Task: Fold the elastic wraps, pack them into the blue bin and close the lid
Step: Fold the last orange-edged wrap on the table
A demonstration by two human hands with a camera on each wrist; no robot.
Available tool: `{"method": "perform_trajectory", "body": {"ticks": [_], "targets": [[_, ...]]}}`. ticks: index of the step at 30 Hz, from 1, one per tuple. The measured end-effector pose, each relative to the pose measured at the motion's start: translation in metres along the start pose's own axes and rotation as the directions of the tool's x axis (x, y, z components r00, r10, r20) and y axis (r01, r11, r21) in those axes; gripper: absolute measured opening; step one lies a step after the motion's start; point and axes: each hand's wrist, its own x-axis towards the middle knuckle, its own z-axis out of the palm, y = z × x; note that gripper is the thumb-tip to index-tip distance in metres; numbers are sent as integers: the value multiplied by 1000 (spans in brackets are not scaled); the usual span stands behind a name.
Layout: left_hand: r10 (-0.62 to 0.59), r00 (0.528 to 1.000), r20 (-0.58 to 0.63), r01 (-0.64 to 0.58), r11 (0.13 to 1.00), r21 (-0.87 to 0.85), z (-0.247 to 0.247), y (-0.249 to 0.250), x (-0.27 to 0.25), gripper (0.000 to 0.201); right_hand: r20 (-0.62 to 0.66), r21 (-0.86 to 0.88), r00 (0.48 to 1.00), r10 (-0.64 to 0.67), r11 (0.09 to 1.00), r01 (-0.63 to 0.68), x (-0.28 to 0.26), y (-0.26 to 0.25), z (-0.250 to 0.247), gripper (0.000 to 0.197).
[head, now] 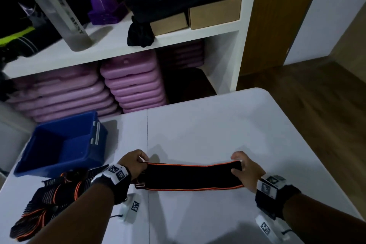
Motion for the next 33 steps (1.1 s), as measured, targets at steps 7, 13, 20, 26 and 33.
{"method": "perform_trajectory", "body": {"ticks": [7,13,20,26,33], "targets": [[109,992,60,-123,932,342,-32,-1,70,15,170,-15,984,57,998,-55,-14,-9,39,24],[287,958,3,-261,870,419,-46,21,133,12,289,50,956,40,997,-57,-16,-28,67,42],[419,905,-79,-364,857,365,-15,72,110,32,242,-89,966,-93,989,117,-12,-24,83,43],[528,786,323,-603,770,208,69,69,-5,20,362,-372,909,-206,863,343,-8,-31,70,31],[441,859,258,-508,791,341,129,42,-81,50,551,-584,767,-329,505,636,2,-34,67,31]]}}
